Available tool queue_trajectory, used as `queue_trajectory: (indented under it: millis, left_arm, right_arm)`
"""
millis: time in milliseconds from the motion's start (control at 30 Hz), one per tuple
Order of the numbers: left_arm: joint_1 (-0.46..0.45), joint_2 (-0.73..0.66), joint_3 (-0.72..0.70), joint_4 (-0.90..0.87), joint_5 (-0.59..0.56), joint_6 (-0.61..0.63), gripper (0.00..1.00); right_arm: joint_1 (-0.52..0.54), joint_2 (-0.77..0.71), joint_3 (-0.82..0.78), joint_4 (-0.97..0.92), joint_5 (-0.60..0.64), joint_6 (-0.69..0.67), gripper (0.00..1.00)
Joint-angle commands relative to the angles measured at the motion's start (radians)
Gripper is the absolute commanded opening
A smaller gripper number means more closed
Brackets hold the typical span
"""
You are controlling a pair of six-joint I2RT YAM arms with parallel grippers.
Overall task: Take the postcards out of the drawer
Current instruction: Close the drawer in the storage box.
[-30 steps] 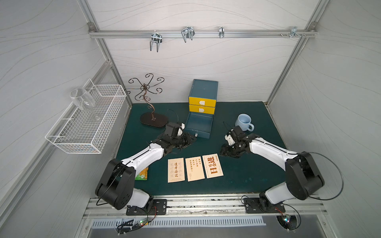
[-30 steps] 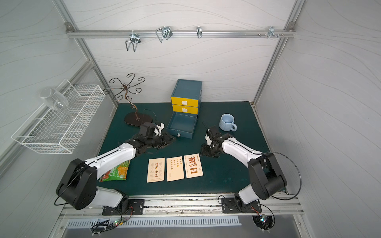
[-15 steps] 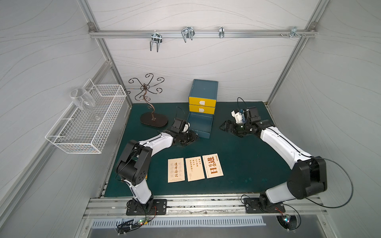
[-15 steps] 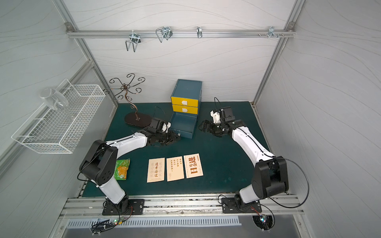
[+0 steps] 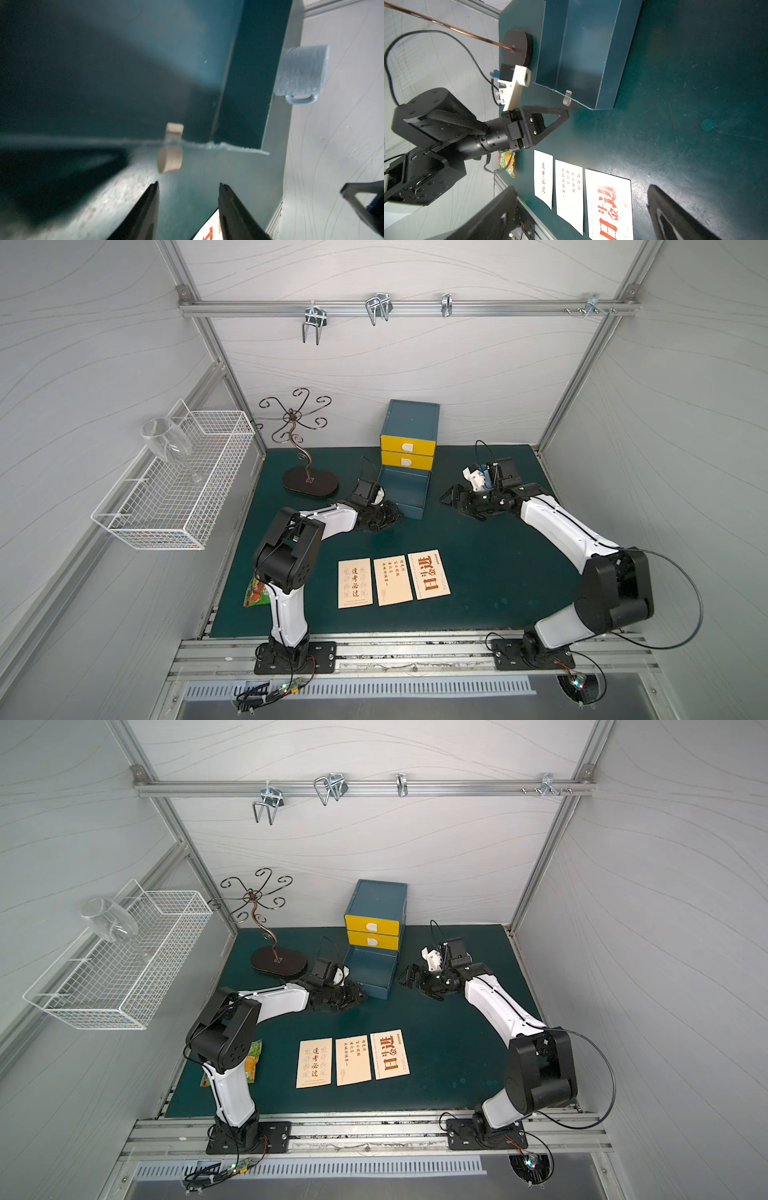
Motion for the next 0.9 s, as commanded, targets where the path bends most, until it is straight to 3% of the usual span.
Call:
queue_trajectory:
  millis: [0, 867]
  left_arm:
    - [0.004, 0.021, -0.017, 0.221, 0.009, -0.081, 0.51]
    - [0.003, 0.204, 0.238, 0.237, -0.038, -0.155, 0.51]
  right_arm:
    - [-0.008, -0.037, -0.030, 0.033, -0.002, 0.023, 0.99]
    - [-0.012, -0.083, -0.109, 0.050, -0.008, 0.049, 0.99]
